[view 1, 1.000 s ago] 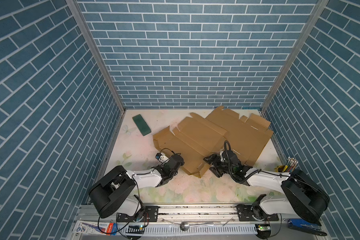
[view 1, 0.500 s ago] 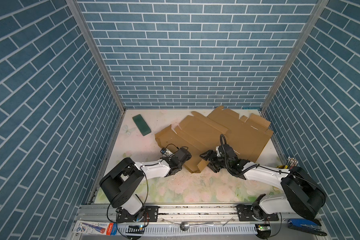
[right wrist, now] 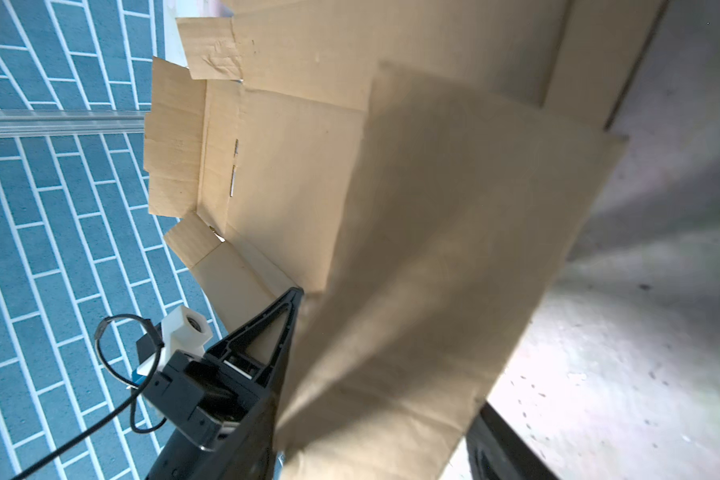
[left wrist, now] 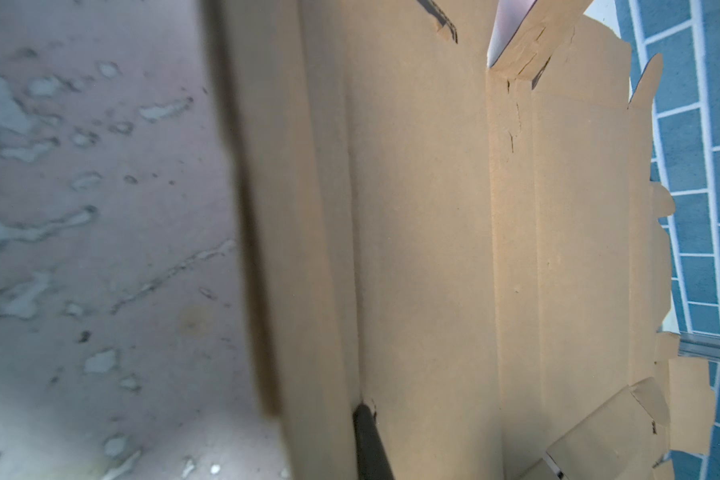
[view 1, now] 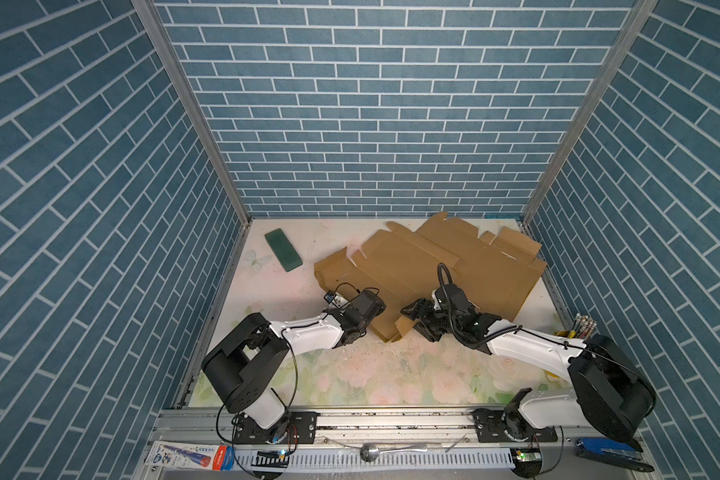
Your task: Fold the paper box
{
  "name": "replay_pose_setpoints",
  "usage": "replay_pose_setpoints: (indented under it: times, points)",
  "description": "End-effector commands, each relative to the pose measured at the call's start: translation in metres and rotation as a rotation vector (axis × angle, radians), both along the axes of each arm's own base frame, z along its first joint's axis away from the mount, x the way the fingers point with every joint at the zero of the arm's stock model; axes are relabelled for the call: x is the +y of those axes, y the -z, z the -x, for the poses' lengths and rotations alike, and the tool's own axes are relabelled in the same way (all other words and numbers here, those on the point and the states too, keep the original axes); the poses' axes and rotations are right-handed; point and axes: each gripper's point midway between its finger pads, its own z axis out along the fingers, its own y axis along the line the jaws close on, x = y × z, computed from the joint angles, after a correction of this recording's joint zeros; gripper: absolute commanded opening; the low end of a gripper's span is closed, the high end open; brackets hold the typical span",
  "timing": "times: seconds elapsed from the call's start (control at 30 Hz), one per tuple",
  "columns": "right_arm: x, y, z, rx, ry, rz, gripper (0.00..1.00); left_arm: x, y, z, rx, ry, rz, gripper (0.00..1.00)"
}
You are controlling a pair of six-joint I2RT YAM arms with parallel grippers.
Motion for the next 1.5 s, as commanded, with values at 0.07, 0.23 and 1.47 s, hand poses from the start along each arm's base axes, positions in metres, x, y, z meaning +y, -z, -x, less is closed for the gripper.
replay_pose_setpoints:
  times: [0.07,0.23,1.47]
  points:
    - [0.001,0.009,-0.01,0.033,0.06,0.017,0.65,-0.004,0.019,0.011,0.079,0.054,-0.02,0.17]
    - [-0.007,0.021,-0.009,0.077,0.103,0.066,0.64,-0.001,0.012,0.013,0.069,0.107,-0.035,0.3]
    - [-0.007,0.02,-0.014,0.121,0.04,0.05,0.53,-0.017,-0.054,0.088,-0.453,2.013,-1.162,0.56]
